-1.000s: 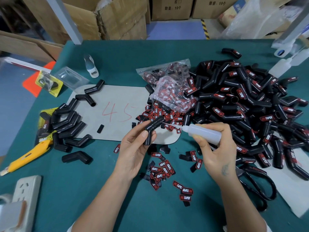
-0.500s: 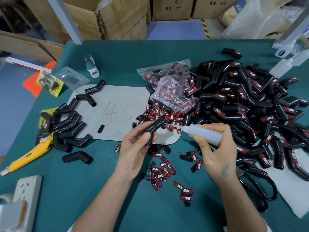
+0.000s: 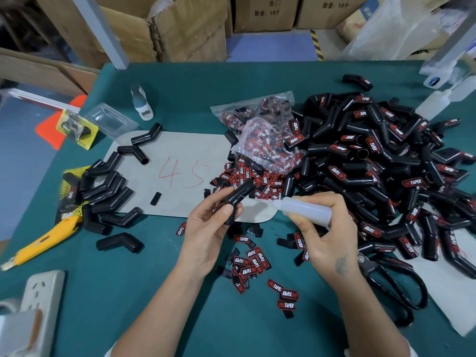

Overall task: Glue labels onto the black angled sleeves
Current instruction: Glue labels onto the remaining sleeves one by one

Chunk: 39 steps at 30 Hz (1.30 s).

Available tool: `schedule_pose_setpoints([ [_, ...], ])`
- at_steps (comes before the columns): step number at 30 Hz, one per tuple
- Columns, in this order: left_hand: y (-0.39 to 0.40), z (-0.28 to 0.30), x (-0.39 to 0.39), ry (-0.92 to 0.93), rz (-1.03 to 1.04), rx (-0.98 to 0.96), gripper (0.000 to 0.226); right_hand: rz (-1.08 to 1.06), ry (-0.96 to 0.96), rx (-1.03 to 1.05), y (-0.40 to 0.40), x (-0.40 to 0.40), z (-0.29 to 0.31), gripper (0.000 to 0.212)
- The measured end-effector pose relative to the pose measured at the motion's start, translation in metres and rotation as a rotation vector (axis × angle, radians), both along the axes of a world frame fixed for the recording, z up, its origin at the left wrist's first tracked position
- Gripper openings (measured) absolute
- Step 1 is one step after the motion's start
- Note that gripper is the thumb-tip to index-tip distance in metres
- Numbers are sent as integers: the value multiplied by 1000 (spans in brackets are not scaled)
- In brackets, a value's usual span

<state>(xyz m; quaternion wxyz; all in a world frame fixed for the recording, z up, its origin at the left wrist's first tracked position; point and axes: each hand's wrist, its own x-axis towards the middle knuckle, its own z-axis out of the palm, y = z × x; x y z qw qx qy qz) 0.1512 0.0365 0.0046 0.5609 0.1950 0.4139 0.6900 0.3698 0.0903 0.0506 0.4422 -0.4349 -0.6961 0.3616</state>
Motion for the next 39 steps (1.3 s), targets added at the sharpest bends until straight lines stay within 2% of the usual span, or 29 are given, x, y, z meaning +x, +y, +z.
schedule_pose_setpoints([
  [8, 0, -1, 0, -11, 0, 4, 31, 2, 11, -5, 0, -1, 0, 32],
  [12, 0, 2, -1, -28, -22, 2, 49, -23, 13, -13, 2, 1, 0, 31],
  [16, 0, 3, -1, -36, -22, -7, 53, -46, 21, -15, 4, 3, 0, 31],
  [29, -1, 7, -1, -77, -23, -21, 54, -35, 7, -13, 1, 2, 2, 30],
  [34, 1, 7, 0, -78, 9, -56, 30, -55, 26, -14, 4, 3, 2, 29],
  [38, 0, 9, 0, -91, 8, -42, 43, -73, 45, -16, 5, 3, 2, 26],
  [39, 0, 8, 0, -91, 9, -43, 40, -80, 54, -18, 5, 4, 2, 25],
])
